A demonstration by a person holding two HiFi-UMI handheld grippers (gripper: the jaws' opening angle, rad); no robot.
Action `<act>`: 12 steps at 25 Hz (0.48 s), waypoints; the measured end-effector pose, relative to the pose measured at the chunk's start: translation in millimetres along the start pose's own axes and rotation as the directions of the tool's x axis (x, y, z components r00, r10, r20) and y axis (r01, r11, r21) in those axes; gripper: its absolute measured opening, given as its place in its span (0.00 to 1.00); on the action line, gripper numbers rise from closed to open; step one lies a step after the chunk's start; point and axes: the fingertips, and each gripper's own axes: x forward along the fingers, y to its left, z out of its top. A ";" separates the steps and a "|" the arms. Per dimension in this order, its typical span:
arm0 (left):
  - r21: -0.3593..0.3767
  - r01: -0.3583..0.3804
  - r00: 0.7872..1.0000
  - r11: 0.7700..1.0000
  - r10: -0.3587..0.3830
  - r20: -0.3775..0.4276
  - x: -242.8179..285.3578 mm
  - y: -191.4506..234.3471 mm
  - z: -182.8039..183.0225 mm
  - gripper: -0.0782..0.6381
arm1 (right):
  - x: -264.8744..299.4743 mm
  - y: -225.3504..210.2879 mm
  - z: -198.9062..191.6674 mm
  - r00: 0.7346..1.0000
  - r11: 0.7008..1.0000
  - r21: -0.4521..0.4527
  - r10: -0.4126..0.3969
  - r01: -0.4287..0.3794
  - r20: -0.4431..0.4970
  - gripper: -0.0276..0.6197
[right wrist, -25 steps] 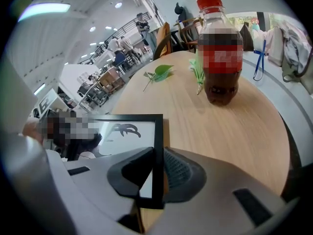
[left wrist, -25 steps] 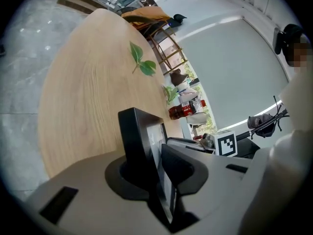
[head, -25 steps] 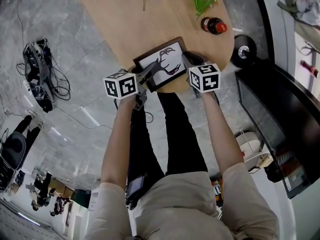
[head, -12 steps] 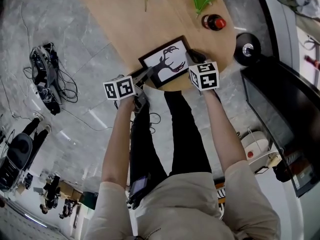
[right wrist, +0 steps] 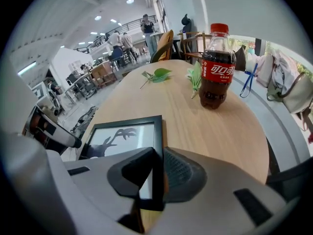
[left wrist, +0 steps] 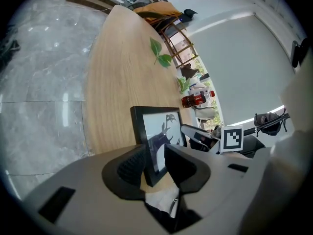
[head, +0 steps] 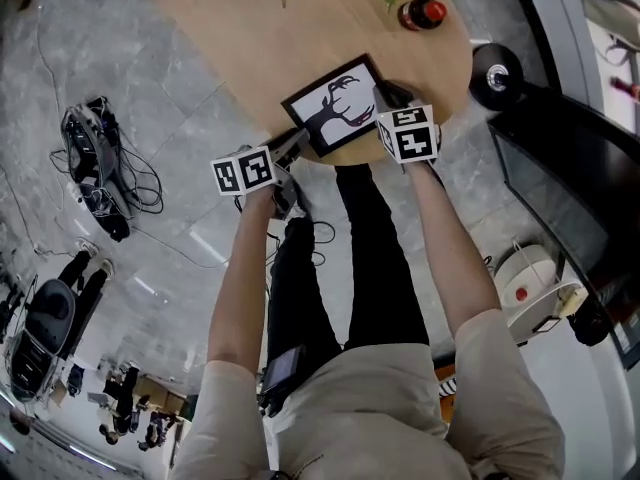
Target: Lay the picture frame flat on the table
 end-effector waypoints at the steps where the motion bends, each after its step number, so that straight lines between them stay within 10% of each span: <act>1: 0.003 0.007 1.000 1.000 -0.007 -0.002 -2.7 -0.1 -3.7 0.27 | -1.2 1.2 -1.1 1.000 1.000 -0.001 -0.014 0.014 0.006 0.18; 12: 0.315 0.059 0.998 0.947 -0.049 -0.041 -76.2 -46.0 -28.3 0.27 | -87.9 55.9 -8.5 0.969 0.979 0.158 -0.158 0.129 0.191 0.18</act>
